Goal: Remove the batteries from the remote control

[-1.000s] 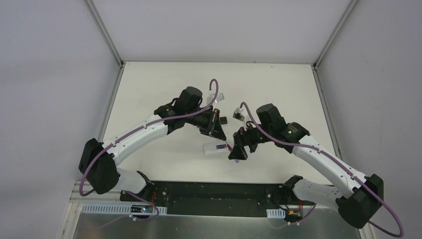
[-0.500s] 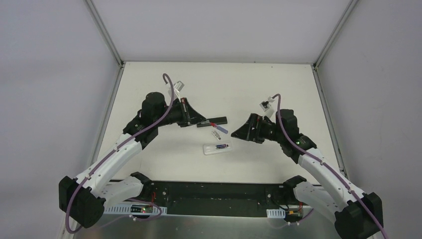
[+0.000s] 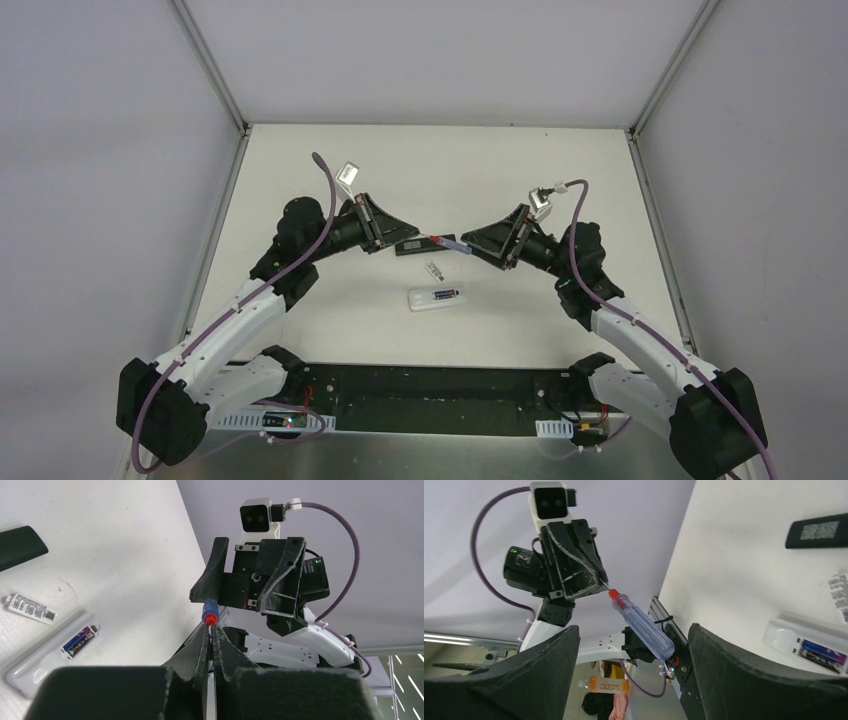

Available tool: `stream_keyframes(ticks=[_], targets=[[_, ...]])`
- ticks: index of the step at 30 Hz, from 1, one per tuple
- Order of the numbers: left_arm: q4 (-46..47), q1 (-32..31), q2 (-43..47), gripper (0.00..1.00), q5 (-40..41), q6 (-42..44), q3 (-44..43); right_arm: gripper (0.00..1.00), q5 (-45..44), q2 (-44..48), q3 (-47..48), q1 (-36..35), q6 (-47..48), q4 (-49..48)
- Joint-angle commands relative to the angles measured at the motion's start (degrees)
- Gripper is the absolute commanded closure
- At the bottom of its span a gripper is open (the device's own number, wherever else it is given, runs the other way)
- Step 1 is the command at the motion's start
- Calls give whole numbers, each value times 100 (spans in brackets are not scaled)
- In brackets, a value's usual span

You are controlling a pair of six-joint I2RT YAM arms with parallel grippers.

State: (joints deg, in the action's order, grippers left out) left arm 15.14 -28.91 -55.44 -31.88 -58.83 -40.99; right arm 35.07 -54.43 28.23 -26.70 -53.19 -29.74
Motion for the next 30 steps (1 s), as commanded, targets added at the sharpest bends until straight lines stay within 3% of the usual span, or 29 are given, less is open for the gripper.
stream_keyframes(ticks=[1,9,17,30], targets=[[806,-27,14,100,-36,-361,31,20,276,-207,87,10,-624,-1415],[1444,-27,-129,100,-52,-715,201,35,369,-557,72,-55,-925,-2215],[1639,-27,-213,100,-97,-803,228,52,433,-676,219,-251,-898,-2321],[1634,-27,-163,100,-124,-843,258,61,270,-780,323,-335,-825,-2432]])
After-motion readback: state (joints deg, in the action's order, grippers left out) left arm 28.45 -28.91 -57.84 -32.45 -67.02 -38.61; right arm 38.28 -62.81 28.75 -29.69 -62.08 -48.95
